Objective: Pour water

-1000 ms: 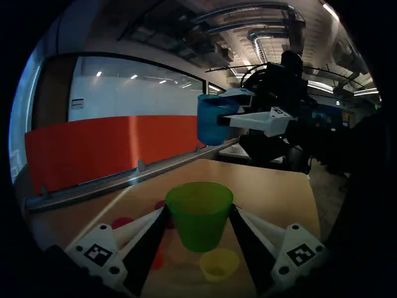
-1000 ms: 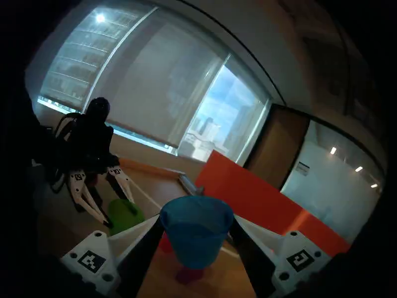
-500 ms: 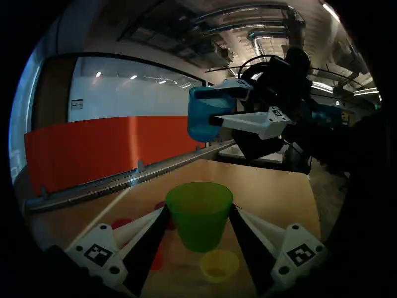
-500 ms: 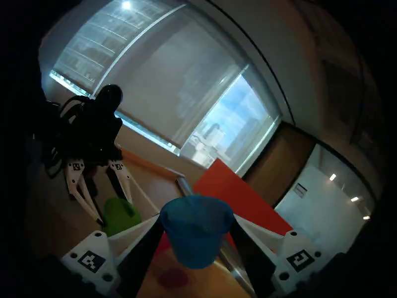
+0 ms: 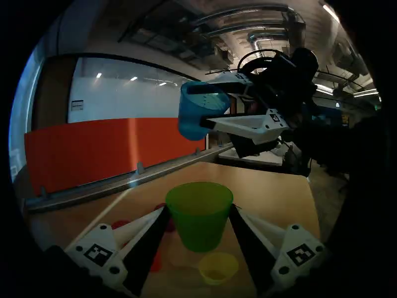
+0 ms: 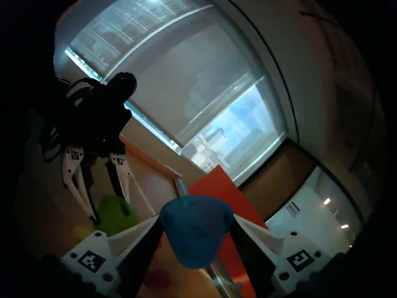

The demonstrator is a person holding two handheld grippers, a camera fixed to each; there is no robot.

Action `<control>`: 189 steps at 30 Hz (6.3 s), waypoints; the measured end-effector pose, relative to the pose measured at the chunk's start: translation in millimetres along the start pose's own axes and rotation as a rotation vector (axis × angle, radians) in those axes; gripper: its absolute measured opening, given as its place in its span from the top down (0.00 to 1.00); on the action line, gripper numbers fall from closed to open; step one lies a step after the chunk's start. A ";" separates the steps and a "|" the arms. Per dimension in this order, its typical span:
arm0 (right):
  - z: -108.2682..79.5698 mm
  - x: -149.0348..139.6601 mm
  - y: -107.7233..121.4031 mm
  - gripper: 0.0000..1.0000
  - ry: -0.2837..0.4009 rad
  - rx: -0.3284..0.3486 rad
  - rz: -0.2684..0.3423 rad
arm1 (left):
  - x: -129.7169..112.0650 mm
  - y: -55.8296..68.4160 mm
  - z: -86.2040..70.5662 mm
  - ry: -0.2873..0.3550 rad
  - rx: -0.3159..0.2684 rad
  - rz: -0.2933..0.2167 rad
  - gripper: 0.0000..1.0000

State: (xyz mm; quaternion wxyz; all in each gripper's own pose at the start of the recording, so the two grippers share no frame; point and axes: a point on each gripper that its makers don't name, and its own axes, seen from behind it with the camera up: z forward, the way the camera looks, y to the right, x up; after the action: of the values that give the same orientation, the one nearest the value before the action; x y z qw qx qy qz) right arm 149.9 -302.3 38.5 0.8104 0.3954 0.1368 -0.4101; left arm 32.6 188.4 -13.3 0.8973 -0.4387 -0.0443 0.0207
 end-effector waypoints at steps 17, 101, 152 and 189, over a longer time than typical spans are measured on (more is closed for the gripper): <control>11.6 12.7 0.9 0.09 0.005 -0.004 -0.134 | 2.2 5.9 -1.4 0.004 -0.012 0.007 0.14; 20.8 32.7 20.7 0.09 0.009 -0.062 -0.459 | 6.9 13.7 0.1 0.013 -0.037 0.032 0.16; 14.8 39.9 29.5 0.09 0.003 -0.089 -0.598 | 12.7 18.5 1.3 0.021 -0.046 0.036 0.15; 11.7 51.3 32.3 0.10 0.005 -0.101 -0.733 | 13.3 17.1 4.4 0.022 -0.044 0.033 0.15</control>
State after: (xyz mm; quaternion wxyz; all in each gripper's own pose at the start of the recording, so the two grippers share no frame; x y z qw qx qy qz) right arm 205.9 -328.3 35.1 0.6280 0.2805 0.2913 -0.6649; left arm 45.5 203.4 -23.3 0.8875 -0.4590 -0.0276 0.0297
